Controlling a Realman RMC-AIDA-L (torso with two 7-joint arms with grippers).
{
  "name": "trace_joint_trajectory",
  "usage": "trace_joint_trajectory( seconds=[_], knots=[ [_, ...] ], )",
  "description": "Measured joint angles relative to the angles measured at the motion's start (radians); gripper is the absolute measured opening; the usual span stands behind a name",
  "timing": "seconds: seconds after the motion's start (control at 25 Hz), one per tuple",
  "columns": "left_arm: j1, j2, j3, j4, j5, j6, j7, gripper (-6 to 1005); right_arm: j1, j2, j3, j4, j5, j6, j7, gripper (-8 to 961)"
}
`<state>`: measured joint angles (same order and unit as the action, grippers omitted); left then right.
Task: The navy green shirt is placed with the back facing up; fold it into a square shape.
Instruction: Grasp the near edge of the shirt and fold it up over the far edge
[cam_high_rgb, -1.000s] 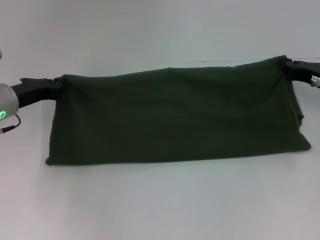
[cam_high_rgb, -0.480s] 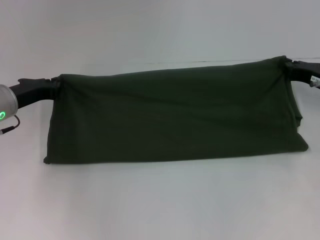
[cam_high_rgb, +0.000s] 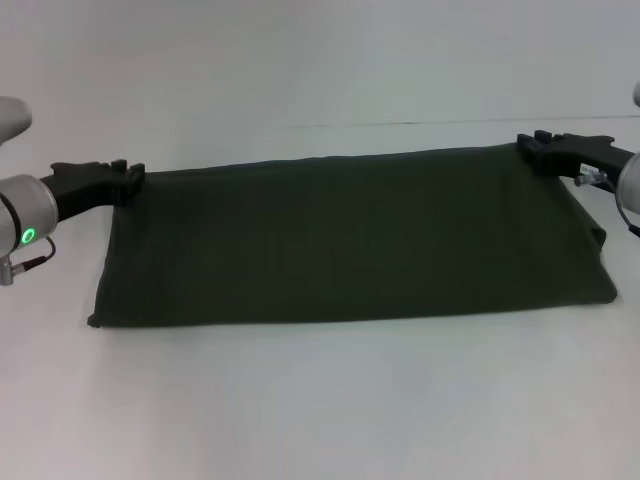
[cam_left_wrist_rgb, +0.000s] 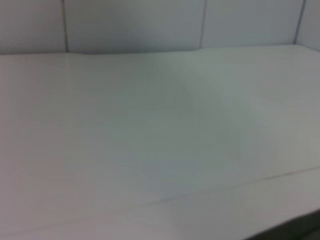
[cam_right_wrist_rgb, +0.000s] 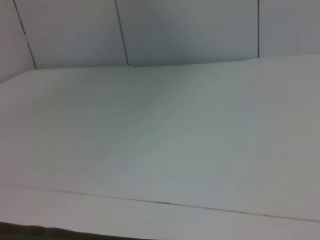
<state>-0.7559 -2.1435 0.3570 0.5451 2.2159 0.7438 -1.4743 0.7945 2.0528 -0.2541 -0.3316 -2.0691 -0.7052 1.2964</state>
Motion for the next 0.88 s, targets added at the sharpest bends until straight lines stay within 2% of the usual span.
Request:
trace_joint_trajectory(
  seconds=[0.16, 0.32, 0.44, 0.52, 0.6, 0.72, 0.76, 0.88],
  knots=[
    [0.005, -0.017, -0.001, 0.029, -0.054, -0.025, -0.001, 93, 0.013, 0.005, -0.004, -0.009, 0.000, 0.041, 0.000, 228],
    [0.033, -0.016, -0.006, 0.060, -0.141, -0.002, -0.024, 254, 0.011, 0.005, -0.003, -0.034, 0.001, 0.022, 0.009, 311],
    [0.084, -0.016, -0.005, 0.108, -0.223, 0.129, -0.066, 374, -0.013, -0.005, -0.002, -0.061, 0.012, -0.058, 0.045, 457],
    [0.130, -0.014, -0.010, 0.137, -0.289, 0.287, -0.086, 453, -0.039, -0.013, -0.005, -0.092, 0.019, -0.141, 0.089, 555],
    [0.164, -0.012, -0.011, 0.150, -0.338, 0.395, -0.091, 533, -0.065, -0.020, -0.007, -0.129, 0.021, -0.222, 0.135, 604],
    [0.205, -0.014, -0.012, 0.163, -0.373, 0.520, -0.092, 766, -0.107, -0.032, -0.031, -0.191, 0.019, -0.337, 0.226, 678],
    [0.214, -0.015, -0.012, 0.166, -0.374, 0.545, -0.092, 772, -0.118, -0.036, -0.044, -0.208, 0.020, -0.363, 0.254, 703],
    [0.238, -0.018, -0.013, 0.171, -0.372, 0.619, -0.096, 791, -0.159, -0.045, -0.082, -0.250, 0.019, -0.440, 0.322, 699]
  ],
)
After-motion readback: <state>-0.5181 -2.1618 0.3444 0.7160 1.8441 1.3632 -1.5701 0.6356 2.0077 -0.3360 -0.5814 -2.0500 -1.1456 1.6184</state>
